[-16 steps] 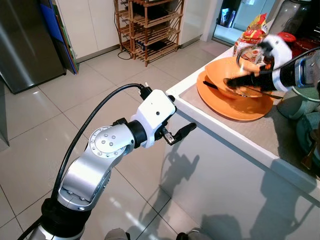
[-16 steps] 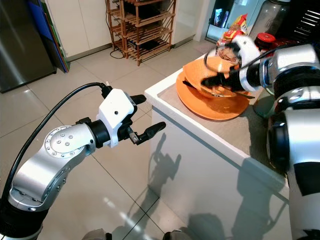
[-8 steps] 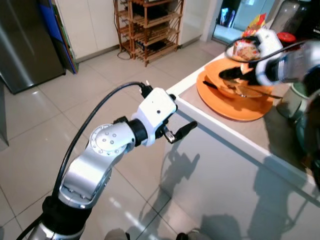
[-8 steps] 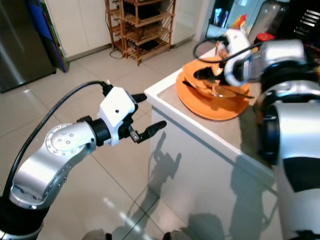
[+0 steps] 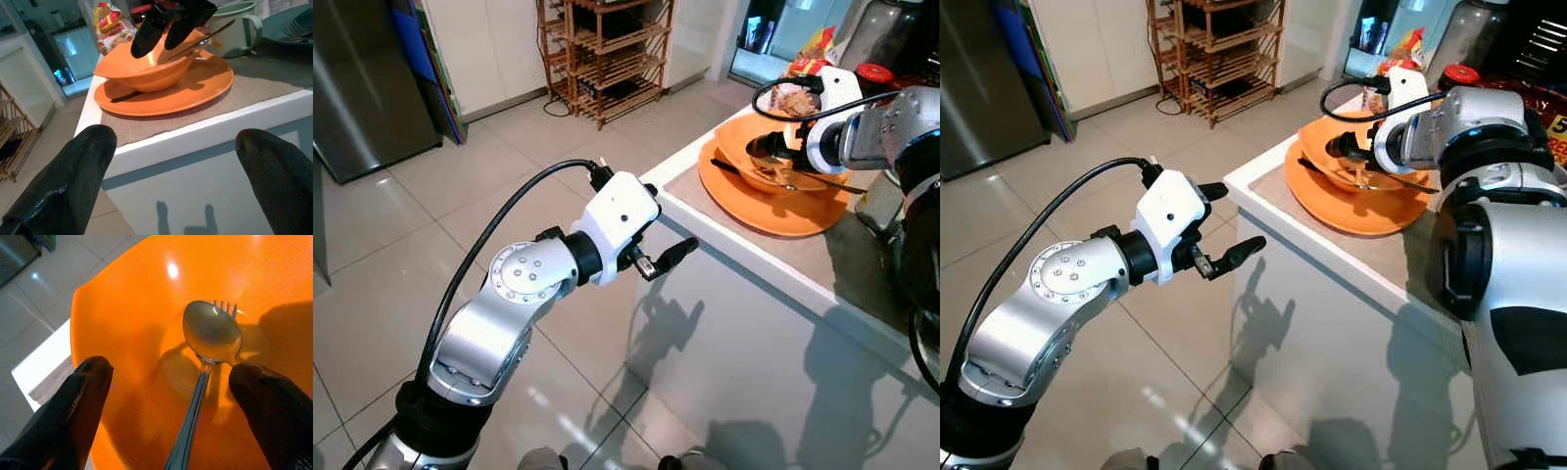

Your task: Setting the table

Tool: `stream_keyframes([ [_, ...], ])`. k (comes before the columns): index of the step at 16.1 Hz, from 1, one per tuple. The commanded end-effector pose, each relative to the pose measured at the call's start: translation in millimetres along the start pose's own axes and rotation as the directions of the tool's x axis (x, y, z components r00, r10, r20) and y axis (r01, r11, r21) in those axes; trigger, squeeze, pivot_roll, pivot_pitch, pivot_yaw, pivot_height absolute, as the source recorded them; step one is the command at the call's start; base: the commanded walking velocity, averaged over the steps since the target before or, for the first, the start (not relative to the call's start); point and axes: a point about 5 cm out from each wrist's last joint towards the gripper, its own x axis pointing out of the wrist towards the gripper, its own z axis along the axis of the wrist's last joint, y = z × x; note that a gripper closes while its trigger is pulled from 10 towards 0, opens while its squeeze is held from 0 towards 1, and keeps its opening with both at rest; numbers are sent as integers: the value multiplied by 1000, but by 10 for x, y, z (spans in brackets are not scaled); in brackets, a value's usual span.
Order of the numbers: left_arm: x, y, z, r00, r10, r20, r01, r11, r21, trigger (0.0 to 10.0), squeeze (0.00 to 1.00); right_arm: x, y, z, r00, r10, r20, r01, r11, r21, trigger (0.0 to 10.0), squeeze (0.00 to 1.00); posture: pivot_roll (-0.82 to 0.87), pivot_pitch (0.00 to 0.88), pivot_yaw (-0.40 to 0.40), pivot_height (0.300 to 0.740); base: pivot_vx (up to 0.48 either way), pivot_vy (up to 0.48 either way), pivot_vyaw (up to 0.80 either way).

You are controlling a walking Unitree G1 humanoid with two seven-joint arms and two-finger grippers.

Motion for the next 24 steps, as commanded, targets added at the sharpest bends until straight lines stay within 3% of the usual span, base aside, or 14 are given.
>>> stream_keyframes([
  [1,22,-14,28,1000,-21,8,21,1000,12,10000,0,23,-78,-80,999,-20,-27,21,999,32,10000,0,8,0,-50,740,0,0,0],
  [4,26,-13,31,1000,-25,8,25,1000,14,10000,0,44,-160,-156,998,-37,-51,38,999,28,10000,0,9,0,-49,740,0,0,0],
  [5,22,-20,24,1000,-28,5,28,1000,12,10000,0,51,-197,-194,997,-42,-64,45,998,34,8941,0,9,0,-49,740,0,0,0],
  [7,20,-31,12,1000,-30,1,30,1000,11,10000,0,67,-249,-252,995,-61,-81,64,997,39,8078,0,9,0,-50,740,0,0,0],
  [9,20,-39,3,1000,-30,-1,30,1000,9,10000,0,79,-272,-294,993,-62,-96,67,997,46,5882,0,9,0,-49,740,0,0,0],
  [10,22,-40,4,999,-32,-2,32,999,8,10000,0,76,-270,-295,993,-59,-100,65,997,51,4000,0,9,0,-49,740,0,0,0],
  [12,25,-31,8,999,-34,-2,34,999,10,10000,0,78,-266,-305,993,-53,-107,60,996,58,1294,0,8,0,-44,740,0,0,0],
  [14,27,-26,15,999,-36,-2,36,999,12,10000,0,74,-255,-301,993,-45,-110,53,996,67,0,0,8,0,-42,740,0,0,0],
  [24,27,-21,24,1000,-31,-1,31,999,15,10000,0,57,-207,-269,993,-25,-113,34,997,75,0,0,10,0,-48,740,0,0,0],
])
